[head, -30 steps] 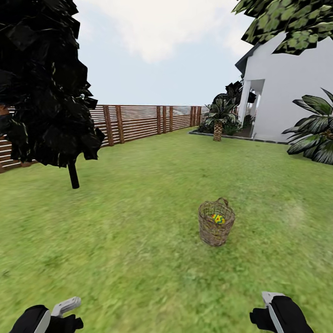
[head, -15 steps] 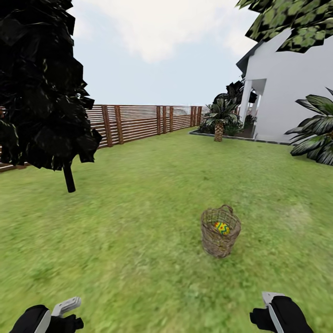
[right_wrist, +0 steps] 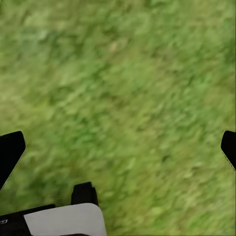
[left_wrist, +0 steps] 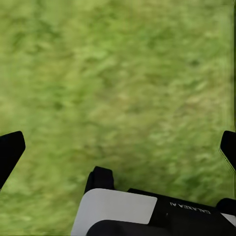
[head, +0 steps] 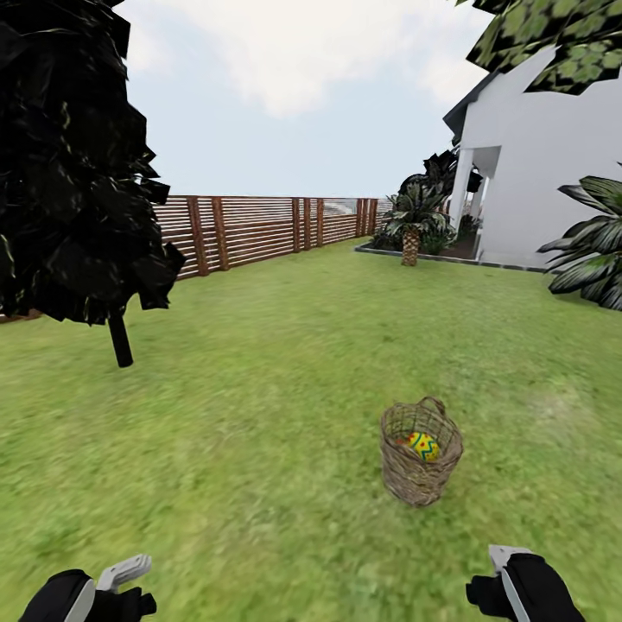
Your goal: Take the three Easter eggs out of the wicker basket on the lawn in the garden, then place them on the lawn next to a single tree (choose any tree) so that all three eggs are next to the same tree and none are left in the basket.
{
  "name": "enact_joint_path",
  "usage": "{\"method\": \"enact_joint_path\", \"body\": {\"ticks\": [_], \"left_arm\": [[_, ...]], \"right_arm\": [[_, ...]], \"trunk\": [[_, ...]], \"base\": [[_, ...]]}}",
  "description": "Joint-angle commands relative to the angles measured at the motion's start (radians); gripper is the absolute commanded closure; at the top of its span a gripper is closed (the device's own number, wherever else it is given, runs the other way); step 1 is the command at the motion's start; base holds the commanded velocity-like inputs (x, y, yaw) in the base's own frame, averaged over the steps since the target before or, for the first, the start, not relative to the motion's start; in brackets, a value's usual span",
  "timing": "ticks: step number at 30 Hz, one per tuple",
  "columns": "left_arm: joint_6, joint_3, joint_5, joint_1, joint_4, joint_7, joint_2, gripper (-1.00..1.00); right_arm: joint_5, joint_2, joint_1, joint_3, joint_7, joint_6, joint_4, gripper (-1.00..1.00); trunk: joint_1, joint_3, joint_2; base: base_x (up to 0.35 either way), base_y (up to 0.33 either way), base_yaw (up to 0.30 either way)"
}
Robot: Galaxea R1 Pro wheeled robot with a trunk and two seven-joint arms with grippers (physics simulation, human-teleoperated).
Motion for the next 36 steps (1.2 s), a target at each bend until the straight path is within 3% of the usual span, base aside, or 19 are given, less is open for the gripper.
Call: {"method": "enact_joint_path", "body": {"ticks": [1, 36], "left_arm": [[0.004, 0.003, -0.006, -0.001, -0.001, -0.007, 0.0, -1.0], [0.004, 0.001, -0.006, -0.001, -0.001, -0.006, -0.002, -1.0]], "right_arm": [[0.005, 0.0, -0.001, 0.0, 0.001, 0.004, 0.0, -1.0], [0.006, 0.001, 0.0, 0.006, 0.0, 0.003, 0.029, -1.0]], "trunk": [[0.001, -0.001, -0.001], [0.001, -0.001, -0.001]], "base": [[0.339, 0.0, 0.0], [0.339, 0.0, 0.0]]}}
